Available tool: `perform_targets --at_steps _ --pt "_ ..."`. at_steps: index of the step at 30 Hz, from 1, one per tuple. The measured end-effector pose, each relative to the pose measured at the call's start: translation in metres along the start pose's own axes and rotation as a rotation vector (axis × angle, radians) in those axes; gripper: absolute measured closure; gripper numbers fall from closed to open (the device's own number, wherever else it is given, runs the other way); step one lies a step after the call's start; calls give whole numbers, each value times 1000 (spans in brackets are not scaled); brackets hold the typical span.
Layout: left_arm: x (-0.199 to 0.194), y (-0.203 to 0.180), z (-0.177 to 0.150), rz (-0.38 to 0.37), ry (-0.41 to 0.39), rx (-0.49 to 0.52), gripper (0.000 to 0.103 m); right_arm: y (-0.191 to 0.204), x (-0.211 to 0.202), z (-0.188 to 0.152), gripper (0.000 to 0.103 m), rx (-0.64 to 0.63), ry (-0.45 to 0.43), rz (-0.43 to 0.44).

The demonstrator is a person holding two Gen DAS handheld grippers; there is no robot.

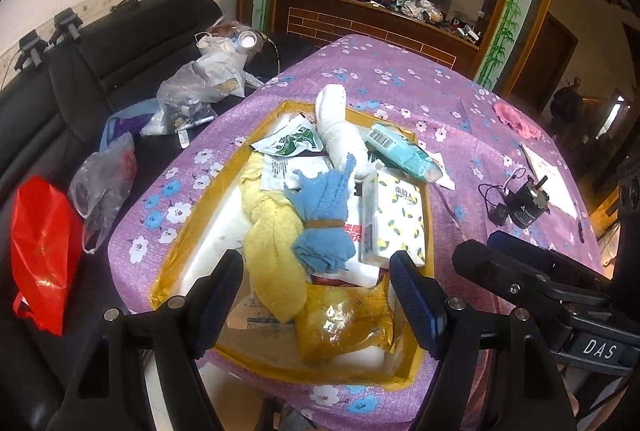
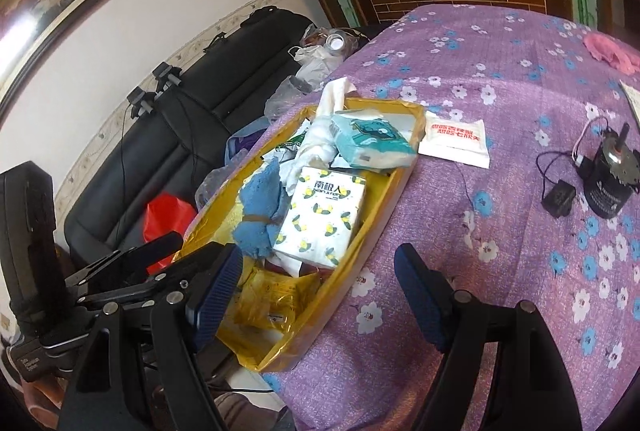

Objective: Organize soft objects
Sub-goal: 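Open both grippers and withdraw them from the foam box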

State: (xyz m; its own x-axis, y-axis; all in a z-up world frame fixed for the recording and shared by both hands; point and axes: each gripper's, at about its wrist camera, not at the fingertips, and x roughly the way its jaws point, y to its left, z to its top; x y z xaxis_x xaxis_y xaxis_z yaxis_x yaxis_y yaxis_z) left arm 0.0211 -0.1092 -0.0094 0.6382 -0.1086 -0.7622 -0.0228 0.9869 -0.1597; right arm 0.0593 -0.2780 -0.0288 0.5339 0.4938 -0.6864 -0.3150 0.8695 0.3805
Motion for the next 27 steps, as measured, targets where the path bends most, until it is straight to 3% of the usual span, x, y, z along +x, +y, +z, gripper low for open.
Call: perform_targets --at_steps 27 --pt "10 7 8 49 -18 -2 24 1 17 5 25 -22 7 -11"
